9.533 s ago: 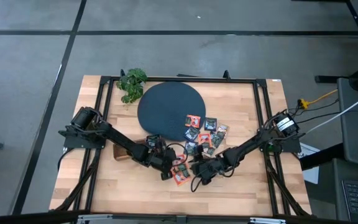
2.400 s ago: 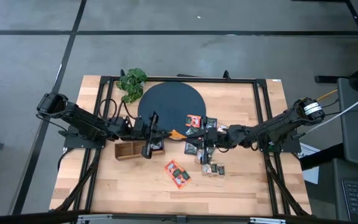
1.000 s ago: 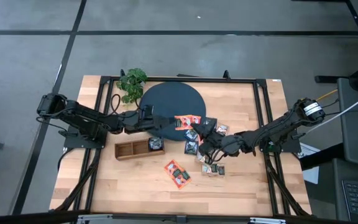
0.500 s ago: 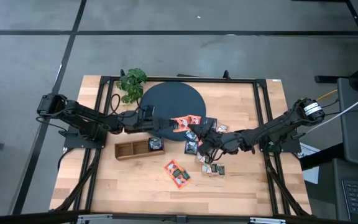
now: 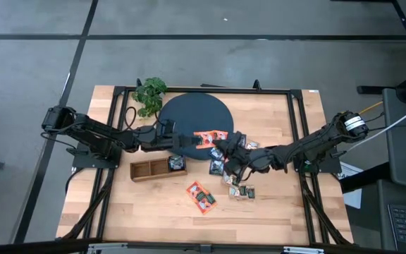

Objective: Pick & Place Tea
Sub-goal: Put the orange tea bag into the middle section of the wooden organizer

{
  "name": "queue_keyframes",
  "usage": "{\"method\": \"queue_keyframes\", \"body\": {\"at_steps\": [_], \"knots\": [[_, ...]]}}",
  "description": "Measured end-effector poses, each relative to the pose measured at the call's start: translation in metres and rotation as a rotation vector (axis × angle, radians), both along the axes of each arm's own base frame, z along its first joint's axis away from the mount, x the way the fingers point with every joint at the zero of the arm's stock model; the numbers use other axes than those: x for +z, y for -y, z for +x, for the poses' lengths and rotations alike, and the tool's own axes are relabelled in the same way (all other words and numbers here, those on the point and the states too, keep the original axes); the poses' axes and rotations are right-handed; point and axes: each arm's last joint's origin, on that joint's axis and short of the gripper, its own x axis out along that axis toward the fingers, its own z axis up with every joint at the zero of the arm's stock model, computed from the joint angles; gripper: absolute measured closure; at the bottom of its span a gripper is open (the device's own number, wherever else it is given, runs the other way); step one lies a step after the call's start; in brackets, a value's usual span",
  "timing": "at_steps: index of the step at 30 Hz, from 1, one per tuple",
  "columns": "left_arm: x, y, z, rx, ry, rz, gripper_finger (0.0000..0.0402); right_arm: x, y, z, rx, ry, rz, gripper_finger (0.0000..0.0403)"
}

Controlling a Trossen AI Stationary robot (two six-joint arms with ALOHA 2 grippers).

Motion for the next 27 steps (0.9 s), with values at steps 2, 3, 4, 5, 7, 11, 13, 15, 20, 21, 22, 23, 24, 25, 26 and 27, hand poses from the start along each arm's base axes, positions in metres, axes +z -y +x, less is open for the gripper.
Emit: {"method": "queue_keyframes", "body": {"at_steps": [2, 3, 4, 5, 7, 11, 13, 15, 20, 21, 22, 23, 24, 25, 26, 27], "knots": [[0.000, 0.000, 0.000, -0.010, 0.000, 0.000, 0.0398, -0.002, 0.000, 0.000, 0.003, -0.011, 0.022, 0.0341], [0.000, 0.000, 0.000, -0.012, 0.000, 0.001, 0.0398, -0.003, 0.000, 0.000, 0.001, -0.013, 0.037, 0.0330], [0.000, 0.000, 0.000, -0.012, -0.001, 0.006, 0.0399, -0.004, 0.000, -0.001, -0.003, -0.008, 0.058, 0.0317], [0.000, 0.000, 0.000, -0.012, -0.002, 0.012, 0.0399, -0.004, 0.000, -0.001, -0.007, 0.003, 0.086, 0.0303], [0.000, 0.000, 0.000, -0.012, -0.004, 0.029, 0.0399, -0.004, -0.001, -0.001, -0.014, 0.031, 0.139, 0.0272], [-0.001, 0.002, 0.000, -0.057, -0.019, 0.094, 0.0399, -0.004, -0.005, -0.003, -0.069, 0.120, 0.275, 0.0206], [-0.003, 0.003, 0.000, -0.088, -0.042, 0.135, 0.0399, -0.004, -0.008, -0.005, -0.093, 0.166, 0.357, 0.0177], [-0.004, 0.004, 0.000, -0.120, -0.054, 0.172, 0.0399, -0.006, -0.013, -0.007, -0.097, 0.199, 0.440, 0.0154], [-0.009, 0.006, 0.000, -0.204, -0.105, 0.256, 0.0399, -0.013, -0.030, -0.015, -0.084, 0.236, 0.675, 0.0127], [-0.010, 0.006, -0.001, -0.216, -0.125, 0.273, 0.0399, -0.015, -0.033, -0.016, -0.078, 0.233, 0.726, 0.0126], [-0.011, 0.006, -0.002, -0.228, -0.146, 0.287, 0.0399, -0.017, -0.035, -0.018, -0.073, 0.224, 0.778, 0.0125], [-0.013, 0.006, -0.002, -0.238, -0.173, 0.302, 0.0399, -0.019, -0.037, -0.019, -0.073, 0.211, 0.830, 0.0125], [-0.015, 0.006, -0.004, -0.251, -0.211, 0.319, 0.0399, -0.022, -0.038, -0.021, -0.073, 0.193, 0.884, 0.0125], [-0.015, 0.007, -0.004, -0.268, -0.253, 0.336, 0.0399, -0.025, -0.038, -0.022, -0.082, 0.177, 0.939, 0.0125], [-0.013, 0.007, -0.005, -0.284, -0.299, 0.355, 0.0399, -0.028, -0.037, -0.023, -0.096, 0.160, 0.988, 0.0125], [-0.011, 0.007, -0.004, -0.297, -0.348, 0.378, 0.0399, -0.031, -0.037, -0.025, -0.116, 0.139, 1.031, 0.0126]]}}
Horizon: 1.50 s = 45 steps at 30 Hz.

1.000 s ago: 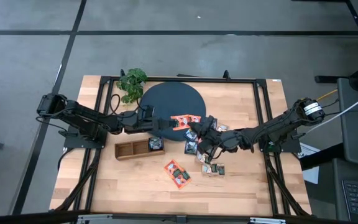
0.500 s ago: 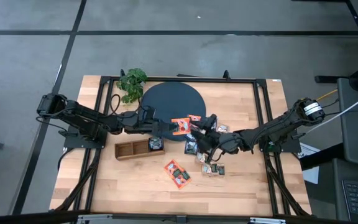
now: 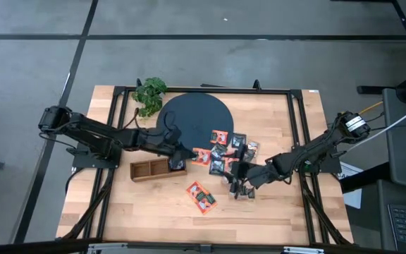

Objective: Pick & Place Tea
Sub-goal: Put the orange tea bag into the middle section of the wooden organizer

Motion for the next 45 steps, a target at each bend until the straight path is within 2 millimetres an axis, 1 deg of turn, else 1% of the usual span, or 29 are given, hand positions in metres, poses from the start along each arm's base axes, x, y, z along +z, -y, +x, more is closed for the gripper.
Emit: {"method": "queue_keyframes", "body": {"at_steps": [4, 7, 9, 11, 14, 18, 20, 25, 35, 42, 45], "knots": [[0.015, 0.006, 0.000, -0.063, -0.227, 0.115, 0.0399, -0.009, 0.006, -0.003, -0.052, -0.062, 0.129, 0.0131], [0.030, 0.015, -0.004, -0.138, -0.371, 0.190, 0.0399, -0.012, 0.010, -0.004, -0.089, -0.084, 0.170, 0.0132], [0.035, 0.020, -0.010, -0.190, -0.471, 0.234, 0.0399, -0.014, 0.012, -0.005, -0.107, -0.097, 0.175, 0.0133], [0.035, 0.025, -0.018, -0.246, -0.573, 0.280, 0.0399, -0.014, 0.014, -0.005, -0.112, -0.103, 0.172, 0.0133], [0.029, 0.028, -0.033, -0.310, -0.742, 0.324, 0.0399, -0.014, 0.016, -0.004, -0.120, -0.107, 0.170, 0.0133], [0.023, 0.027, -0.049, -0.313, -0.917, 0.315, 0.0399, -0.016, 0.020, -0.004, -0.134, -0.117, 0.165, 0.0133], [0.022, 0.026, -0.051, -0.307, -0.938, 0.331, 0.0399, -0.017, 0.022, -0.004, -0.141, -0.122, 0.162, 0.0133], [0.019, 0.023, -0.046, -0.321, -0.934, 0.380, 0.0399, -0.017, 0.026, -0.002, -0.155, -0.123, 0.162, 0.0133], [0.007, 0.017, -0.039, -0.455, -0.982, 0.339, 0.0399, -0.017, 0.027, -0.002, -0.159, -0.123, 0.154, 0.0133], [0.006, 0.010, -0.048, -0.482, -1.078, 0.362, 0.0399, -0.017, 0.036, 0.000, -0.193, -0.120, 0.155, 0.0133], [0.005, 0.008, -0.047, -0.487, -1.077, 0.387, 0.0399, -0.017, 0.040, 0.002, -0.204, -0.121, 0.158, 0.0133]]}}
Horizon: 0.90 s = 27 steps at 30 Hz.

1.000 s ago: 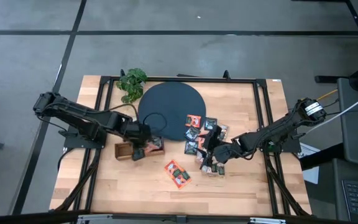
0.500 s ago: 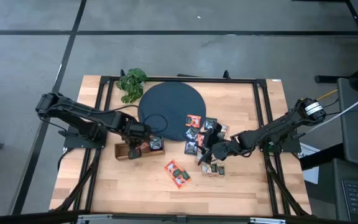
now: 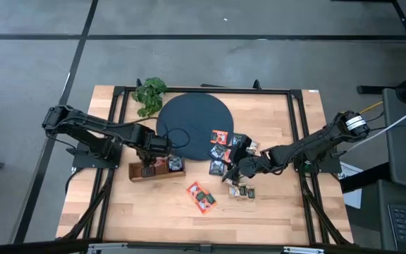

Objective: Pick & Place Tea
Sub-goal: Put the orange tea bag into the middle section of the wooden organizer

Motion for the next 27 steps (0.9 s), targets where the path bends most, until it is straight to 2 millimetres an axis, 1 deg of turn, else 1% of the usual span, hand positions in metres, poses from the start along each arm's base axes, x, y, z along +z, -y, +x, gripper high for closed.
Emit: {"method": "queue_keyframes", "body": {"at_steps": [6, 17, 27], "knots": [[-0.003, -0.007, 0.003, -0.028, -0.003, 0.027, 0.0399, 0.000, 0.004, 0.002, -0.015, 0.007, 0.004, 0.0133], [-0.012, -0.015, 0.009, -0.101, -0.041, -0.049, 0.0399, 0.001, 0.004, 0.001, -0.013, 0.008, 0.006, 0.0133], [-0.004, -0.022, 0.014, -0.101, -0.005, -0.037, 0.0396, 0.000, 0.004, 0.001, -0.012, 0.005, 0.004, 0.0133]]}}
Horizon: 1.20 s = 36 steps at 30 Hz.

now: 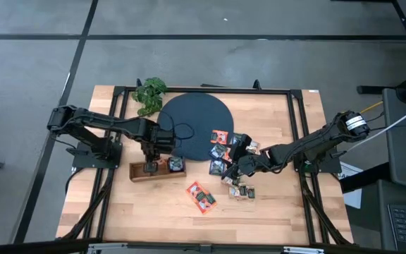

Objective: Pick & Place Tea
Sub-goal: Put the orange tea bag into the middle section of the wooden organizer, then put the brown tea bag into the left section of the wooden organizer

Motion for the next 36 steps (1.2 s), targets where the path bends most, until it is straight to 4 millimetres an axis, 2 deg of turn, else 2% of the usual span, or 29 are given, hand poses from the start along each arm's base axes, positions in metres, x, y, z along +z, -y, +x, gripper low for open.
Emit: {"method": "queue_keyframes", "body": {"at_steps": [5, 15, 18, 22, 26, 29, 33, 36], "knots": [[0.000, 0.000, 0.000, -0.023, 0.004, 0.003, 0.0381, 0.000, 0.000, 0.000, 0.001, -0.001, -0.001, 0.0133], [0.001, 0.000, 0.000, -0.006, 0.002, 0.006, 0.0309, -0.001, 0.000, 0.000, 0.002, -0.009, -0.003, 0.0133], [0.010, 0.001, 0.005, 0.055, 0.024, -0.021, 0.0299, -0.001, 0.000, 0.000, 0.002, -0.009, -0.003, 0.0133], [0.035, 0.006, 0.013, 0.087, 0.085, -0.029, 0.0298, 0.000, 0.000, -0.001, -0.008, -0.005, -0.010, 0.0133], [0.058, 0.022, 0.025, 0.031, 0.220, -0.047, 0.0301, 0.000, 0.000, -0.001, -0.016, 0.000, -0.006, 0.0133], [0.067, 0.041, 0.036, -0.035, 0.377, -0.071, 0.0305, -0.001, 0.000, 0.000, -0.023, 0.015, 0.052, 0.0133], [0.067, 0.070, 0.046, -0.124, 0.534, -0.091, 0.0309, -0.002, -0.003, 0.000, -0.011, 0.026, 0.173, 0.0133], [0.062, 0.085, 0.050, -0.135, 0.571, -0.003, 0.0313, -0.004, -0.004, -0.001, 0.002, 0.008, 0.274, 0.0133]]}}
